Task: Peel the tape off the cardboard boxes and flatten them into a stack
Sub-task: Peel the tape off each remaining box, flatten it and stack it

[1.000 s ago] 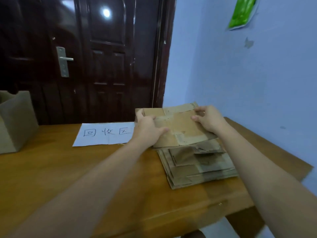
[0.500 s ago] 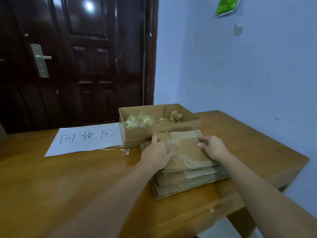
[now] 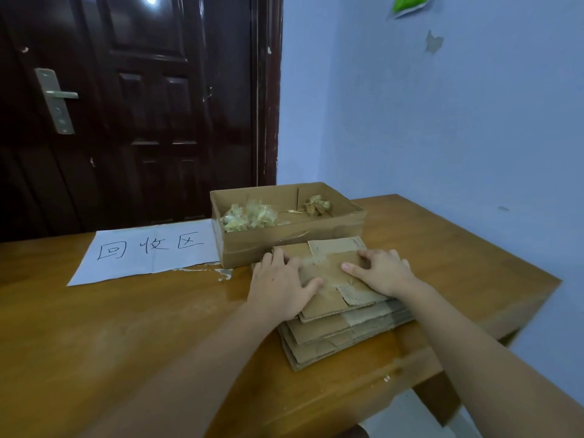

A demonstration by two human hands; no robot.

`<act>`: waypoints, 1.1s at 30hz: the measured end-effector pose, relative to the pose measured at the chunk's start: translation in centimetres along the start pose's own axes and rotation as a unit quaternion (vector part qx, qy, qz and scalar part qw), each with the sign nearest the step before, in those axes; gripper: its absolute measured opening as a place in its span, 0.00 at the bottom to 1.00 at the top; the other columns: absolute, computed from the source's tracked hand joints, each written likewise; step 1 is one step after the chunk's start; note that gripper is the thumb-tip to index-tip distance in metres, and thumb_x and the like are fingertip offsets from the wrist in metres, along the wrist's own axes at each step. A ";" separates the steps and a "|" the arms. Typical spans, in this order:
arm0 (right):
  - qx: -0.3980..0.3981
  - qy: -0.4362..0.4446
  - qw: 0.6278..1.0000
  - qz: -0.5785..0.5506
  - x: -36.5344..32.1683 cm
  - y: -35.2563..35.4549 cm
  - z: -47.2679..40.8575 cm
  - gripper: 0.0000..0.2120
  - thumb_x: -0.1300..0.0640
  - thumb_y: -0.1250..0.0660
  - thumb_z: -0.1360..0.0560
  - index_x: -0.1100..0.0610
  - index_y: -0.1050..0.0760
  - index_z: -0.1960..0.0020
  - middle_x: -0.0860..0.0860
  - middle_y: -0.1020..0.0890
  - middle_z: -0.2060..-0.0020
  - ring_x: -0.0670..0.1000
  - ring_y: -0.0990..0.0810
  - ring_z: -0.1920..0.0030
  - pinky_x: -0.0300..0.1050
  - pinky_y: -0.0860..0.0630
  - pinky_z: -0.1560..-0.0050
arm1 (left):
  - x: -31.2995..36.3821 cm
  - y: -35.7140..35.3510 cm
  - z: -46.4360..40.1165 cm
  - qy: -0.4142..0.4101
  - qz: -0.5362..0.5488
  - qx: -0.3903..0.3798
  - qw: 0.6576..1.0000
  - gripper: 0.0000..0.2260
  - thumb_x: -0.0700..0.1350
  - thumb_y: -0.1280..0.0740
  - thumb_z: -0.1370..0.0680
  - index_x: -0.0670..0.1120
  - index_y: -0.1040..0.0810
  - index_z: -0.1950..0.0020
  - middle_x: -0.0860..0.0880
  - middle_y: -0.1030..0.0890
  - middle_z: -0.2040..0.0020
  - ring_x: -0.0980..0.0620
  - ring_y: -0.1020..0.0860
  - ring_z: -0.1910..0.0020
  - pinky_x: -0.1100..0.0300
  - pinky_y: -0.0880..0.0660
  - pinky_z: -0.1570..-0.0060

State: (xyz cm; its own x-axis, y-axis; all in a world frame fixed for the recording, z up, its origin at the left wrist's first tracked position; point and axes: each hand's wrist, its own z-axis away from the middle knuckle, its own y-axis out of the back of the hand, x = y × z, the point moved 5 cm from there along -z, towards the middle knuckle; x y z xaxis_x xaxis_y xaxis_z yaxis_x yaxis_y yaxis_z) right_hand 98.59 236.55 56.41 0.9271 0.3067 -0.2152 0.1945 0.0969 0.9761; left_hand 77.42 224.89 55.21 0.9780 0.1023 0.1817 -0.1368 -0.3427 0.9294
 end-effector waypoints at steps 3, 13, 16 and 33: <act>0.018 0.018 0.999 0.034 -0.6 -0.8 0.2 0.48 0.20 0.56 0.28 0.50 0.40 0.19 0.51 0.39 0.20 0.57 0.43 0.22 0.63 0.41 0.28 | 0.7 -0.4 0.1 -0.044 -0.009 0.020 0.999 0.32 0.70 0.50 0.21 0.49 0.26 0.32 0.47 0.31 0.26 0.44 0.37 0.26 0.47 0.39 0.28; -0.053 0.032 0.998 0.022 -0.9 -2.0 0.2 0.48 0.16 0.62 0.32 0.38 0.56 0.18 0.48 0.56 0.17 0.54 0.55 0.18 0.64 0.49 0.23 | -0.2 -2.5 -0.7 -0.023 0.082 -0.141 0.986 0.47 0.79 0.56 0.26 0.49 0.49 0.16 0.50 0.49 0.16 0.48 0.53 0.17 0.47 0.52 0.19; -0.040 0.029 0.998 0.026 -0.8 -2.3 0.0 0.51 0.14 0.63 0.36 0.37 0.55 0.18 0.48 0.55 0.17 0.54 0.53 0.18 0.64 0.47 0.23 | -0.3 -2.6 -0.9 -0.018 0.078 -0.149 0.986 0.52 0.83 0.56 0.31 0.51 0.49 0.16 0.51 0.50 0.16 0.47 0.53 0.17 0.45 0.51 0.19; -0.064 0.090 0.989 0.093 -2.1 -1.9 -0.3 0.41 0.23 0.61 0.24 0.42 0.57 0.17 0.48 0.61 0.17 0.53 0.62 0.18 0.65 0.59 0.21 | -0.4 -2.7 -1.4 -0.026 0.060 -0.157 0.986 0.54 0.85 0.54 0.33 0.50 0.46 0.17 0.51 0.48 0.17 0.47 0.51 0.18 0.45 0.50 0.20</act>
State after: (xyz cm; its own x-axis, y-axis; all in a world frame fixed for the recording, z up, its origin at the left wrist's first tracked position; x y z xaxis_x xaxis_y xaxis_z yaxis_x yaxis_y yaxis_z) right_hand 96.16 236.03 55.04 0.8686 0.4934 -0.0447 -0.0273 0.1377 0.9901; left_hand 77.21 227.10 53.04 0.9576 0.0277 0.2868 -0.2855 -0.0436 0.9574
